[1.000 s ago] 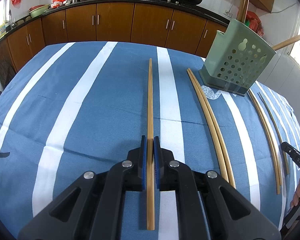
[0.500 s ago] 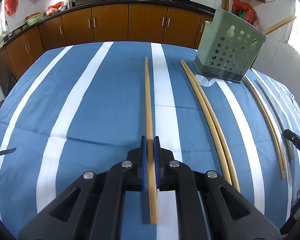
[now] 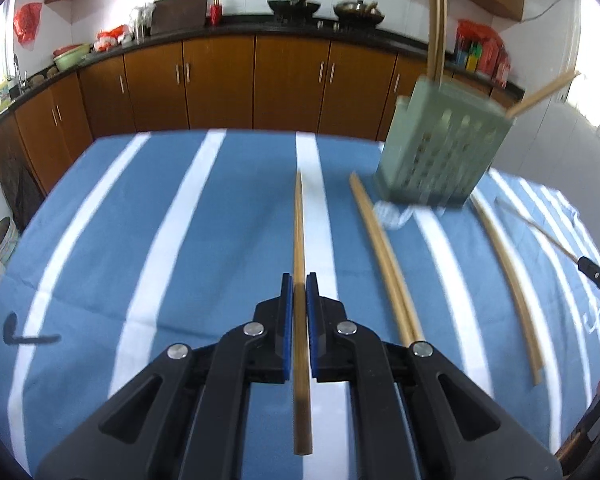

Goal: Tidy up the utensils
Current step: 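Carry both held chopsticks upright over the green utensil holder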

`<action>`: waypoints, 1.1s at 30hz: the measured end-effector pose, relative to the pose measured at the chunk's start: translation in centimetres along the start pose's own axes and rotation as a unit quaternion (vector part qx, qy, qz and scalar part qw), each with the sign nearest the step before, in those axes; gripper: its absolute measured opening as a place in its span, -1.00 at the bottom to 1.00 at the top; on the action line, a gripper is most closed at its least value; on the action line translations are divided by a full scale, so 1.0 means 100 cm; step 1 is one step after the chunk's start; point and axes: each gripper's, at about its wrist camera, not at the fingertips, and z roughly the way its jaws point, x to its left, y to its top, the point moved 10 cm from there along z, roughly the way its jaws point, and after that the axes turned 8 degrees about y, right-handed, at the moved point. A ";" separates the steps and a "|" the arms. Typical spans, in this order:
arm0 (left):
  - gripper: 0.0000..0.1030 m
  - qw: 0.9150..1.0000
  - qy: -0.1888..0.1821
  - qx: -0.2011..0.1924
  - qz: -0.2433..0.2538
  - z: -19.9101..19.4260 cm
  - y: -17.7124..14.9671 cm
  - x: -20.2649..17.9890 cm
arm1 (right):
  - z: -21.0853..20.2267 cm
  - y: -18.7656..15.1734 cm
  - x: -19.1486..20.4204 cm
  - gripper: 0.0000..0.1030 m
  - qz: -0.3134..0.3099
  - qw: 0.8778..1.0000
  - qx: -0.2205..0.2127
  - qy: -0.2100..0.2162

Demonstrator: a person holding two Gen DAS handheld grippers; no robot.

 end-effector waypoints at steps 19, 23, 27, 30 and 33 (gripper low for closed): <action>-0.86 0.989 -0.044 -0.139 -0.012 -0.099 0.098 -0.015 | -0.064 0.088 0.040 -0.86 -0.028 0.990 -0.130 0.055; -0.86 0.983 -0.067 -0.168 -0.007 -0.126 0.122 -0.027 | -0.088 0.117 0.058 -0.86 -0.029 0.982 -0.162 0.094; -0.86 0.976 -0.088 -0.201 -0.005 -0.150 0.145 -0.043 | -0.115 0.149 0.083 -0.86 -0.039 0.968 -0.209 0.132; -0.86 0.968 -0.098 -0.230 -0.007 -0.164 0.166 -0.058 | -0.127 0.167 0.101 -0.86 -0.051 0.957 -0.247 0.145; -0.86 0.962 -0.105 -0.253 -0.013 -0.170 0.187 -0.071 | -0.130 0.186 0.114 -0.86 -0.060 0.945 -0.287 0.148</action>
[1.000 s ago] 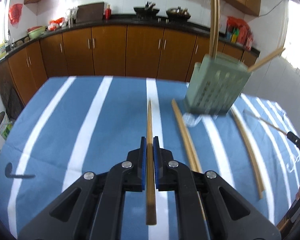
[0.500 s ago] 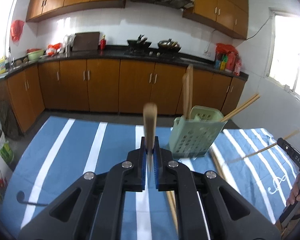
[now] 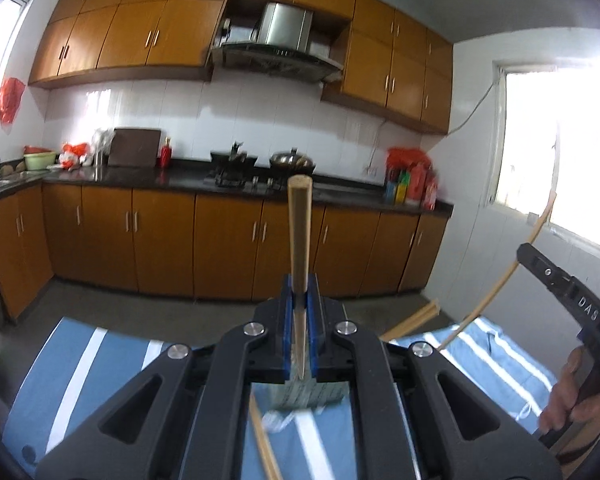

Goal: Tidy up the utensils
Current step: 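Carry both held chopsticks upright over the green utensil holder, then open both tools to drop the chopsticks into the holder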

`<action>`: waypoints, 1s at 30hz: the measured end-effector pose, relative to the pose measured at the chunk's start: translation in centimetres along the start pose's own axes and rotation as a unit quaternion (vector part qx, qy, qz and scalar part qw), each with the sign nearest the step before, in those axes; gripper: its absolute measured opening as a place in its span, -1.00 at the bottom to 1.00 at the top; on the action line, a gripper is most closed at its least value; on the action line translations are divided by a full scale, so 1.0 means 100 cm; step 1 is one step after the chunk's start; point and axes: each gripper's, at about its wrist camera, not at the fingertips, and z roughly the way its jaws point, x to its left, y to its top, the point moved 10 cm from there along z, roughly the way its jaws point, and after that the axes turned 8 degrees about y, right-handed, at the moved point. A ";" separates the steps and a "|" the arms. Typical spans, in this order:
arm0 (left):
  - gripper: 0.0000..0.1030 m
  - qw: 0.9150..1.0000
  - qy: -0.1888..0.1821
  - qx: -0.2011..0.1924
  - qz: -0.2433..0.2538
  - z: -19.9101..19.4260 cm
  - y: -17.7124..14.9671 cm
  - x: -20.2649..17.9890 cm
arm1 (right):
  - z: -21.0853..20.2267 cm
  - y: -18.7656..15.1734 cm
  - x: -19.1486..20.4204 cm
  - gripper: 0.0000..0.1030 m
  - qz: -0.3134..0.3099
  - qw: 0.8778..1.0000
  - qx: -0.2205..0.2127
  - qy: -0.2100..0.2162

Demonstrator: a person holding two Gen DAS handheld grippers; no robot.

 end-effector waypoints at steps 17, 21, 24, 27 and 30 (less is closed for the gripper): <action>-0.86 1.000 0.005 0.027 -0.001 0.095 -0.027 -0.010 | 0.089 -0.059 -0.015 -0.86 -0.002 0.999 0.040 -0.023; -0.81 0.999 0.001 0.038 -0.008 0.097 -0.034 -0.007 | 0.088 -0.066 -0.011 -0.58 0.004 0.998 0.064 -0.015; -0.72 0.999 0.002 0.040 -0.012 0.093 -0.033 -0.003 | 0.082 -0.063 -0.010 -0.36 0.005 0.998 0.063 -0.018; -0.71 0.999 0.005 0.036 -0.011 0.084 -0.031 -0.001 | 0.076 -0.058 -0.007 -0.36 0.006 0.998 0.064 -0.017; -0.70 0.999 0.009 0.028 -0.013 0.069 -0.027 0.005 | 0.064 -0.049 -0.006 -0.36 0.005 0.998 0.058 -0.019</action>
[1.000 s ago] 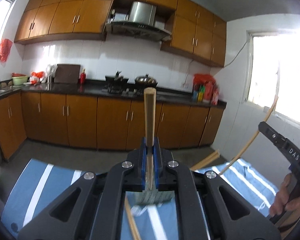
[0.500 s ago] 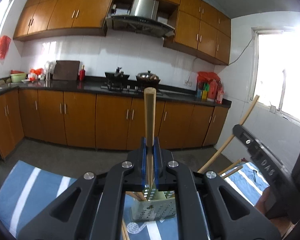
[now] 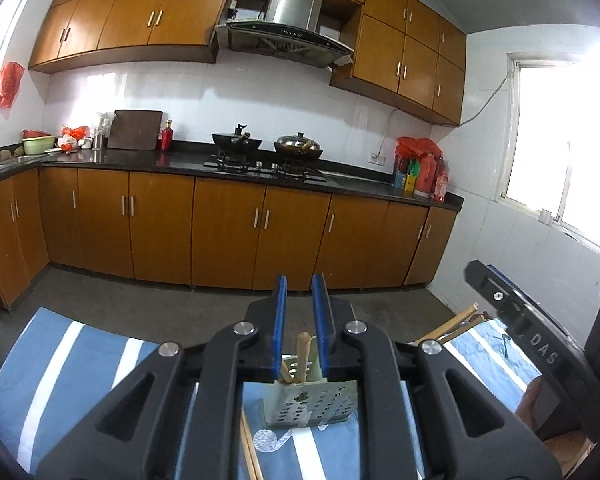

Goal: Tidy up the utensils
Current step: 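Open both tools to drop the chopsticks into the holder, then close the right tool on a chopstick while the left tool grasps another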

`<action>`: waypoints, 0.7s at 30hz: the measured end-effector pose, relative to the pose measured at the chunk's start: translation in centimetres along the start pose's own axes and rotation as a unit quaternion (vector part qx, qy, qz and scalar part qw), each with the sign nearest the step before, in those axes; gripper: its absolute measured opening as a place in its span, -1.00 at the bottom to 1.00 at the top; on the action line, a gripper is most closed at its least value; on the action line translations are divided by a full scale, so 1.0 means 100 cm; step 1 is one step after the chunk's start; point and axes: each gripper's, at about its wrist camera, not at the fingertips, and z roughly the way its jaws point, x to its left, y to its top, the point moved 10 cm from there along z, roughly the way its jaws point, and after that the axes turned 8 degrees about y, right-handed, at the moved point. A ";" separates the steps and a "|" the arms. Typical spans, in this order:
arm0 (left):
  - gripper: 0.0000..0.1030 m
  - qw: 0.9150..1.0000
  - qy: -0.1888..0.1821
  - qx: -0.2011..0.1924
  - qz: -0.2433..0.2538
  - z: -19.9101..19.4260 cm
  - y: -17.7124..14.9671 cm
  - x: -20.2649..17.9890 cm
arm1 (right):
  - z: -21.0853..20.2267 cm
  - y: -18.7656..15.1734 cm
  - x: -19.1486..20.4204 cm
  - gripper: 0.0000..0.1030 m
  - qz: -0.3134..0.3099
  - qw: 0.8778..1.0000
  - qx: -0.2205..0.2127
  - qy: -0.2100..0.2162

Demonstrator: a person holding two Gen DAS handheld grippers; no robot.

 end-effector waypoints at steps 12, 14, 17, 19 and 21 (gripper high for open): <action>-0.44 0.996 0.068 0.061 0.006 -0.045 -0.080 0.064 | -0.053 -0.086 -0.062 -0.36 0.033 0.987 0.126 -0.090; -0.44 0.992 0.078 0.095 0.010 -0.039 -0.108 0.073 | -0.049 -0.137 -0.077 -0.36 0.059 0.973 0.199 -0.098; -0.44 0.984 0.083 0.155 0.007 -0.029 -0.157 0.085 | -0.047 -0.201 -0.077 -0.57 0.092 0.953 0.279 -0.078; -0.44 0.979 0.077 0.190 -0.001 -0.024 -0.186 0.088 | -0.046 -0.228 -0.068 -0.58 0.102 0.944 0.308 -0.060; -0.44 0.975 0.068 0.212 -0.011 -0.023 -0.205 0.088 | -0.045 -0.242 -0.061 -0.58 0.106 0.940 0.319 -0.050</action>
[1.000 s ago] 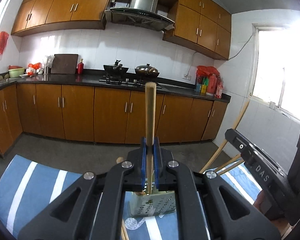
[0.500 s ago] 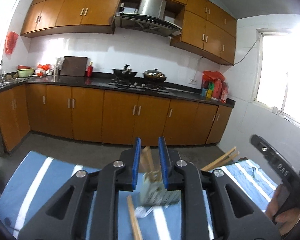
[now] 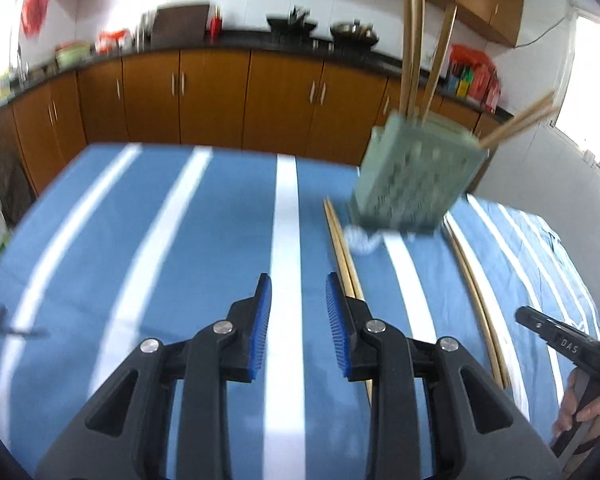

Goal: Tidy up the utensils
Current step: 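Close the right tool on a chopstick while the left tool grasps another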

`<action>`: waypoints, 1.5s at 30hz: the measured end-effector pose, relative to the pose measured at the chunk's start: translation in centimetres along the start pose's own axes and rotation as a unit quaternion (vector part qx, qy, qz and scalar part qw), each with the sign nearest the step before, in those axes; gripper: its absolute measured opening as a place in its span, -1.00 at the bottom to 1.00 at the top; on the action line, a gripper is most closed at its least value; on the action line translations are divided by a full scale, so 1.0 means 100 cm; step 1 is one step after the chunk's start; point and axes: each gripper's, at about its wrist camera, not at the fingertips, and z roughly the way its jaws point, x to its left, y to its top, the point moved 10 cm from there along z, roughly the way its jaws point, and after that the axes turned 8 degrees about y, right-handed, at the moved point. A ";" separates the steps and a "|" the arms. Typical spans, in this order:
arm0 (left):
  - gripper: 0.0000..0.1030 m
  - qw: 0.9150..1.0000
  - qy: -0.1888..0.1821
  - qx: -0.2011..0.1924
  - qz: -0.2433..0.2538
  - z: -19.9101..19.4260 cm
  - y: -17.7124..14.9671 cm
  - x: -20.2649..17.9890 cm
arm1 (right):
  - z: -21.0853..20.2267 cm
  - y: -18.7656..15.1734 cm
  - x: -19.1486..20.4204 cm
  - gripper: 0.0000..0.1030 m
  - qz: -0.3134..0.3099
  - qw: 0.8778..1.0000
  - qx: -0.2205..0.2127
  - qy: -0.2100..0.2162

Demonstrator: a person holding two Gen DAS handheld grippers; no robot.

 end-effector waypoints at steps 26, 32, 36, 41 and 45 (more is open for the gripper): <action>-0.59 0.995 -0.033 0.080 0.048 0.040 -0.061 -0.055 | 0.013 -0.012 -0.027 -0.85 -0.024 0.997 0.005 -0.075; -0.61 0.995 -0.013 0.074 0.065 0.042 -0.061 -0.061 | 0.013 -0.014 -0.022 -0.84 -0.032 0.996 0.006 -0.078; -0.83 0.996 0.011 0.065 0.065 0.045 -0.059 -0.058 | 0.015 -0.016 -0.015 -0.84 -0.040 0.997 0.007 -0.071; -0.85 0.996 0.024 0.062 0.058 0.048 -0.055 -0.043 | 0.016 -0.014 -0.017 -0.85 -0.047 0.996 0.007 -0.074; -0.85 0.996 0.050 0.063 0.033 0.050 -0.048 -0.010 | 0.013 -0.008 -0.030 -0.85 -0.040 0.995 0.001 -0.090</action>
